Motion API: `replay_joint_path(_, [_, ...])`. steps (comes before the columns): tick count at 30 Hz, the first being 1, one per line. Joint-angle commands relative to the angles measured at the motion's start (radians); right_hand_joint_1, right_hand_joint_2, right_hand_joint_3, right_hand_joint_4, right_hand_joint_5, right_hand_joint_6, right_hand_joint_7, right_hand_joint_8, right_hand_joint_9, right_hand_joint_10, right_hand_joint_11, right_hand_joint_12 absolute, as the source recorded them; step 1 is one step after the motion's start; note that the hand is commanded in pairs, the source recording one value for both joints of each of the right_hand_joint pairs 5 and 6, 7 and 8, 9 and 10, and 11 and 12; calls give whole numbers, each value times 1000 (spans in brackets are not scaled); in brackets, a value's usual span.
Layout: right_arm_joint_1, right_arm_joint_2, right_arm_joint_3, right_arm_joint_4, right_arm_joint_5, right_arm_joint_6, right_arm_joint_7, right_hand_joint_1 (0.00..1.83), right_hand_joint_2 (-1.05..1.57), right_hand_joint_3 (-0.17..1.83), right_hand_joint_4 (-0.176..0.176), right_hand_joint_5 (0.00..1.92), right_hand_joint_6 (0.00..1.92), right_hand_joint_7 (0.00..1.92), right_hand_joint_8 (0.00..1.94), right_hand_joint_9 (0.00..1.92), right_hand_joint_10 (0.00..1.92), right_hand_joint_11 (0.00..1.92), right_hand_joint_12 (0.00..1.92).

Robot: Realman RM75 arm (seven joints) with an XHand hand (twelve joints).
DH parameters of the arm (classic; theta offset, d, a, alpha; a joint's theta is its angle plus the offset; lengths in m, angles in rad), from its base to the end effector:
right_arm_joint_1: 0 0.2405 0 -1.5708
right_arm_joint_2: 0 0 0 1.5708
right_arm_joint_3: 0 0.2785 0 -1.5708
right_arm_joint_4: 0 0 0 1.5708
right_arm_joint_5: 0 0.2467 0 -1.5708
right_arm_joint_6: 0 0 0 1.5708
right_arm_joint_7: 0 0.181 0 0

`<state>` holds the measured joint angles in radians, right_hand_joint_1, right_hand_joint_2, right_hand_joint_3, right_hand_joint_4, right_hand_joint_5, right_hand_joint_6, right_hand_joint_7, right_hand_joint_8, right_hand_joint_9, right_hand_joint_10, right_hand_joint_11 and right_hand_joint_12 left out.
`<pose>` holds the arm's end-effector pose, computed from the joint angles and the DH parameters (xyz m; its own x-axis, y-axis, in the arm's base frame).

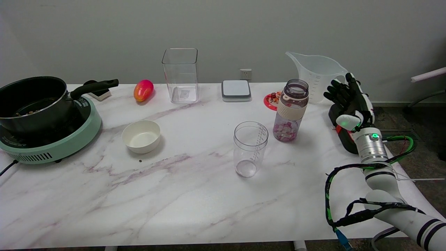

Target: Pick up the black bottle.

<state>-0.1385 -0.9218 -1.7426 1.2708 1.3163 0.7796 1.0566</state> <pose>-0.3012 -0.3455 0.5039 -0.0405 0.4598 0.8871 -0.9831 -0.1768 0.0467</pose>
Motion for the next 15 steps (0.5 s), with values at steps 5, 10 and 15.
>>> replay_joint_path(5, [240,-68,-177,-341,-209,32,344,1130,-942,901,0,131,131,401,401,432,432,500,500])
replay_joint_path(10, [288,-99,-197,-356,-258,36,354,1142,-904,913,0,160,160,422,422,446,446,509,509])
replay_joint_path(15, [311,-119,-200,-369,-278,36,354,1150,-891,958,0,179,179,429,429,448,448,511,511])
